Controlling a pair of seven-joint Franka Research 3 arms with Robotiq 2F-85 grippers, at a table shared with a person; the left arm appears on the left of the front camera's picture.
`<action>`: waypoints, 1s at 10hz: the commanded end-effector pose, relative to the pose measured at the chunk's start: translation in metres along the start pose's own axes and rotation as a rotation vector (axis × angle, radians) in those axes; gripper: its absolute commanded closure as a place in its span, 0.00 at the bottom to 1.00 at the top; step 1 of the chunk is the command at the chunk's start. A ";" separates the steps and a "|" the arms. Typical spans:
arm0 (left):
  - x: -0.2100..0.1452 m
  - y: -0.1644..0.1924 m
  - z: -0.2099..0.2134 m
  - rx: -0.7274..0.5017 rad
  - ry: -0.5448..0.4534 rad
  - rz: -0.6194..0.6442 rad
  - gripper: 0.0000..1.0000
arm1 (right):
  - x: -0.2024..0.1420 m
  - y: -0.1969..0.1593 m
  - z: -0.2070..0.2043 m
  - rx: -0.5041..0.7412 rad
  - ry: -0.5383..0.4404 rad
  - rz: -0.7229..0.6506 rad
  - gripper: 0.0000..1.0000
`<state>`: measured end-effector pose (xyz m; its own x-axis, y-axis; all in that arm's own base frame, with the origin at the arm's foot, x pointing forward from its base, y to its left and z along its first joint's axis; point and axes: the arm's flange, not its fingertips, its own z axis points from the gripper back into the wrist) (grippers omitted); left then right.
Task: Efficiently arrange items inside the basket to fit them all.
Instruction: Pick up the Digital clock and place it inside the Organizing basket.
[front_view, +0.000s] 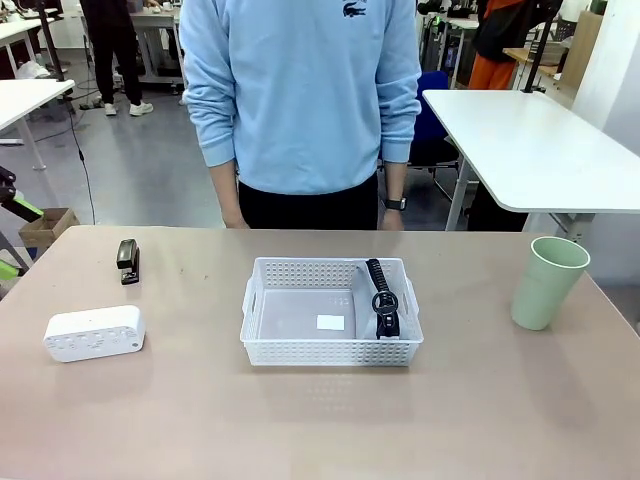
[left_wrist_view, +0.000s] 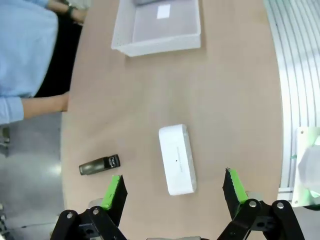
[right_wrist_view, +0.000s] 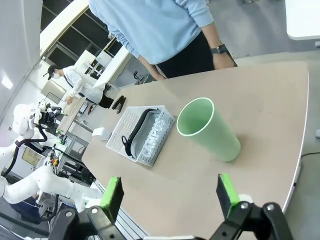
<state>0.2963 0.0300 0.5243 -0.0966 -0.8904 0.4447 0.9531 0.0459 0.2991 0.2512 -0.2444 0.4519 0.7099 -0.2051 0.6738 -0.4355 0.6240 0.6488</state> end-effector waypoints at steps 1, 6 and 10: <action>-0.006 -0.010 0.002 -0.033 -0.013 -0.036 0.00 | 0.003 -0.001 0.002 0.010 -0.018 0.027 0.00; -0.010 0.027 -0.047 -0.082 0.209 0.245 0.00 | 0.003 -0.001 0.002 0.010 -0.018 0.027 0.00; -0.021 0.041 -0.110 -0.157 0.300 0.268 0.00 | 0.003 -0.001 0.002 0.010 -0.018 0.027 0.00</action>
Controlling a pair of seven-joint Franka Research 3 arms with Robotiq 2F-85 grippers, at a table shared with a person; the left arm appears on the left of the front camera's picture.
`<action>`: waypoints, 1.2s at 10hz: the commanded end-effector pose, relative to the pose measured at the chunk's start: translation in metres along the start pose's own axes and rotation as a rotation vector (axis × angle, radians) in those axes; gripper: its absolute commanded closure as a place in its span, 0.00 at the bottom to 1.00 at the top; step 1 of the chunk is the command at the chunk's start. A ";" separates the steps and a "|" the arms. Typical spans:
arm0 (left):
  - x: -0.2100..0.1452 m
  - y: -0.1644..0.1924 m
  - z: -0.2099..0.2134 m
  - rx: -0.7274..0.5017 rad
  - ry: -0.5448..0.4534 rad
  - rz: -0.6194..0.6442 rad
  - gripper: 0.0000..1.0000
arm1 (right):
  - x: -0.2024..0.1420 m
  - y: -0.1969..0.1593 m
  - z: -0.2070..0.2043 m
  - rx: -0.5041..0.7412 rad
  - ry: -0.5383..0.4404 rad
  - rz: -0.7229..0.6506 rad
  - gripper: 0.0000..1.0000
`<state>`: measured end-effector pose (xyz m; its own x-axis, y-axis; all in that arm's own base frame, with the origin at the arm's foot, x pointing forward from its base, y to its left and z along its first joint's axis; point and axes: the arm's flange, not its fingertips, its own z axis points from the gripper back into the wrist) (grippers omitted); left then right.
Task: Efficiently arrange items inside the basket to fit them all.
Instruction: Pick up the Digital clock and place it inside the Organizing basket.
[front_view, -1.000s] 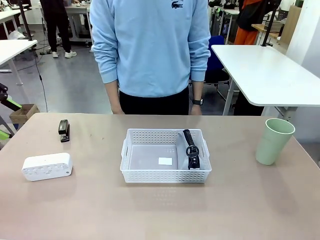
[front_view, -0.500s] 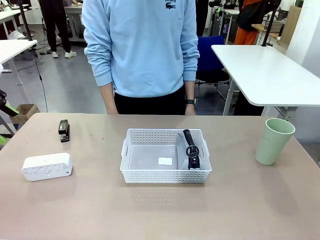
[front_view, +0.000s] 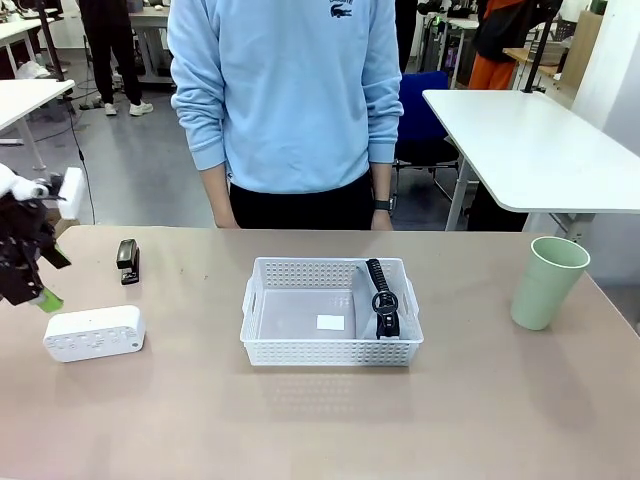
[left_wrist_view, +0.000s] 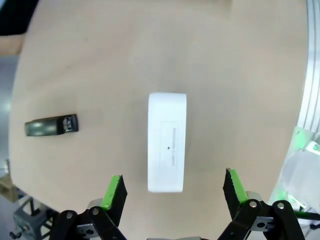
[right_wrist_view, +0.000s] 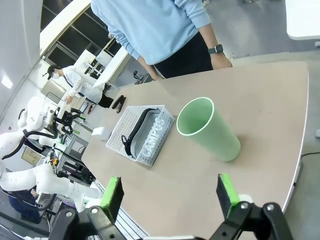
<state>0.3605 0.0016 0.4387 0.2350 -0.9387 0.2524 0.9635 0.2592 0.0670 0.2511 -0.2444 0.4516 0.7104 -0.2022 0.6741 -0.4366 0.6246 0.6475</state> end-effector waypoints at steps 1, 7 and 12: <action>0.003 0.011 -0.018 -0.028 0.048 -0.038 0.00 | 0.004 -0.001 0.002 0.010 -0.020 0.025 0.00; 0.009 0.028 -0.072 -0.067 0.102 -0.092 0.00 | 0.004 -0.001 0.002 0.010 -0.020 0.025 0.00; 0.006 0.038 -0.103 -0.138 0.133 -0.087 0.00 | 0.004 -0.001 0.002 0.010 -0.020 0.025 0.00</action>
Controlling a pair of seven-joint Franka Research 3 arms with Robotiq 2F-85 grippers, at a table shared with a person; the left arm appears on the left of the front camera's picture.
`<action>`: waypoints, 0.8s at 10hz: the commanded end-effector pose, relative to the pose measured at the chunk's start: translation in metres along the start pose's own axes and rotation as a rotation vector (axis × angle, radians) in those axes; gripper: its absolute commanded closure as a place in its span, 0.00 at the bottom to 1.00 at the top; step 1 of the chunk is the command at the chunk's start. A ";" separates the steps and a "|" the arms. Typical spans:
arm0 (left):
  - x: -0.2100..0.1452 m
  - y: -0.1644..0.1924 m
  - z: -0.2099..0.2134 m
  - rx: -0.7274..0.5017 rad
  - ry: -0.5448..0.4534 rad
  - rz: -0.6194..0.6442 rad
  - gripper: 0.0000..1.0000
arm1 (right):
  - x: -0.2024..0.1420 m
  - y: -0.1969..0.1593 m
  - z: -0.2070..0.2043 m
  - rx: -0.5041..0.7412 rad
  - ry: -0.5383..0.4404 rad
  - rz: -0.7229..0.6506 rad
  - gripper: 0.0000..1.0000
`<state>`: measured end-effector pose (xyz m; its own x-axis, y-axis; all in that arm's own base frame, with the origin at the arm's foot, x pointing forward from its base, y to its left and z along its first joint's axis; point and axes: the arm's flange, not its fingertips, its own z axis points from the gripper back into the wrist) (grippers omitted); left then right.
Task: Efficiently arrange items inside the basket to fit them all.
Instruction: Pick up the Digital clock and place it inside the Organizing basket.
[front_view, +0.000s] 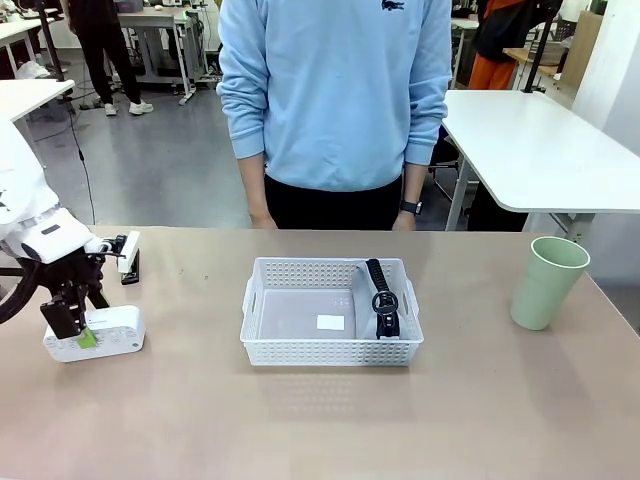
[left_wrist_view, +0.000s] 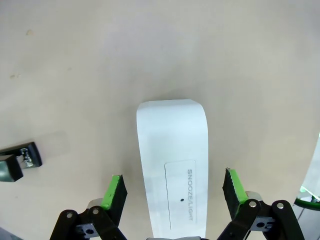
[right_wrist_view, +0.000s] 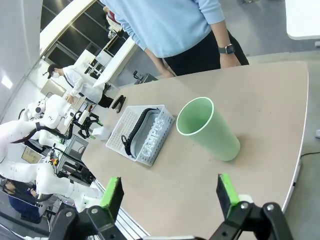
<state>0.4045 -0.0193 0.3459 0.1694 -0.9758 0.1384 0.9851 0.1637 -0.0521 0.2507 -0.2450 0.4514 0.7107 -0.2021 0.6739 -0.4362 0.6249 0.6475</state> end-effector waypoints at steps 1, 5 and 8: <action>0.000 0.010 -0.009 -0.010 0.029 -0.012 0.00 | 0.004 -0.001 0.001 0.010 -0.020 0.025 0.00; 0.001 0.014 -0.026 0.012 0.063 -0.058 0.00 | 0.004 -0.001 0.001 0.010 -0.020 0.025 0.00; 0.001 0.015 -0.033 0.024 0.076 -0.047 0.00 | 0.004 -0.001 0.001 0.010 -0.020 0.025 0.00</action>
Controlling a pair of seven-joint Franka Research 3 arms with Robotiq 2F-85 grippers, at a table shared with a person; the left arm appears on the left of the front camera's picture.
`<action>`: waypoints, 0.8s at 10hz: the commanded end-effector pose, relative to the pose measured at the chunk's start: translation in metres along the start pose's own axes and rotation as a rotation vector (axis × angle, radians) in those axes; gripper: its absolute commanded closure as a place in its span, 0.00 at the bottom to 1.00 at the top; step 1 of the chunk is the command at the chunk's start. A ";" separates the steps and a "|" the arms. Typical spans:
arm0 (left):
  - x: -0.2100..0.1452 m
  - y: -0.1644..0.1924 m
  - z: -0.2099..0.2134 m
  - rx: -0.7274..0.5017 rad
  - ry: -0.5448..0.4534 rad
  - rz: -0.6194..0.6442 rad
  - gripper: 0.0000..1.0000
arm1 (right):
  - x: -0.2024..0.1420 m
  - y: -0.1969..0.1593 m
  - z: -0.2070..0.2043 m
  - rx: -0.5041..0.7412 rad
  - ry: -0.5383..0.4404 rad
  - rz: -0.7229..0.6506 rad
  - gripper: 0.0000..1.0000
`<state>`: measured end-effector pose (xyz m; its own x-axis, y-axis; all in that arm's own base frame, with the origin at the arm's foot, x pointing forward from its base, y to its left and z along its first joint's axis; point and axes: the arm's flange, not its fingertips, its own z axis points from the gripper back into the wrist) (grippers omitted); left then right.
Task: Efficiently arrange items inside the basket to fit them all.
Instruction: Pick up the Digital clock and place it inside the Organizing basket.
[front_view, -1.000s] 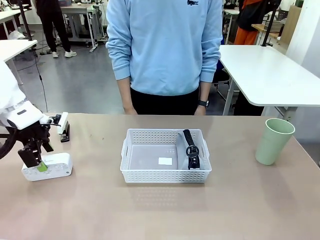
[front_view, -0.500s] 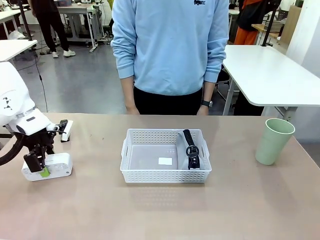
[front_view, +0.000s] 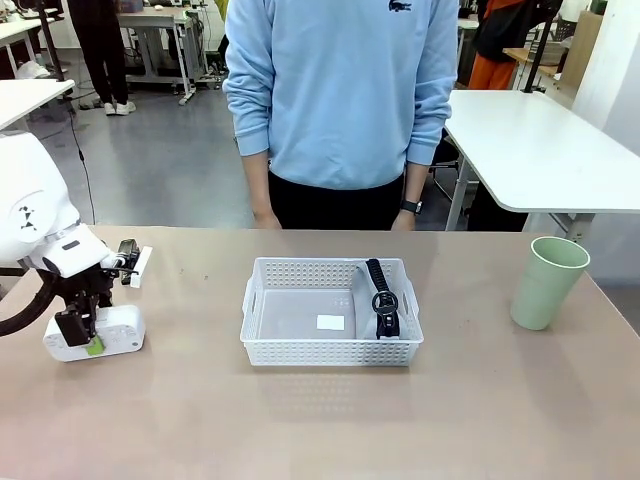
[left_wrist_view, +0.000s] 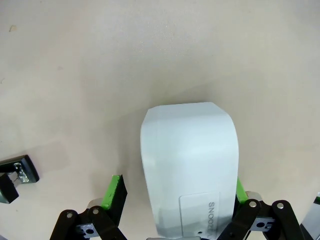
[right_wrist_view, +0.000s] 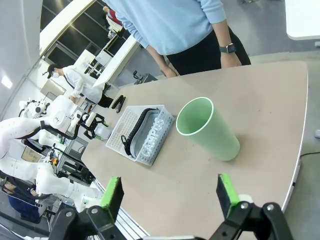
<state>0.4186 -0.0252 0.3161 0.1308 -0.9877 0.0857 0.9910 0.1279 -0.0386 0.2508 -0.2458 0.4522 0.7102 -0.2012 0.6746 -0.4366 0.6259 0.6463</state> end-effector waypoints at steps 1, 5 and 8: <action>-0.002 0.001 -0.004 0.012 0.025 -0.010 0.00 | 0.003 -0.001 0.000 0.011 -0.020 0.024 0.00; -0.002 0.000 -0.003 0.000 0.042 -0.006 1.00 | 0.003 -0.001 0.000 0.011 -0.020 0.024 0.00; -0.003 0.000 -0.005 -0.023 0.053 -0.005 0.86 | 0.003 -0.001 0.000 0.011 -0.020 0.024 0.00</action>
<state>0.4150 -0.0249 0.3142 0.1237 -0.9900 0.0678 0.9905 0.1191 -0.0681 0.2509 -0.2460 0.4525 0.7100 -0.2007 0.6751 -0.4372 0.6259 0.6458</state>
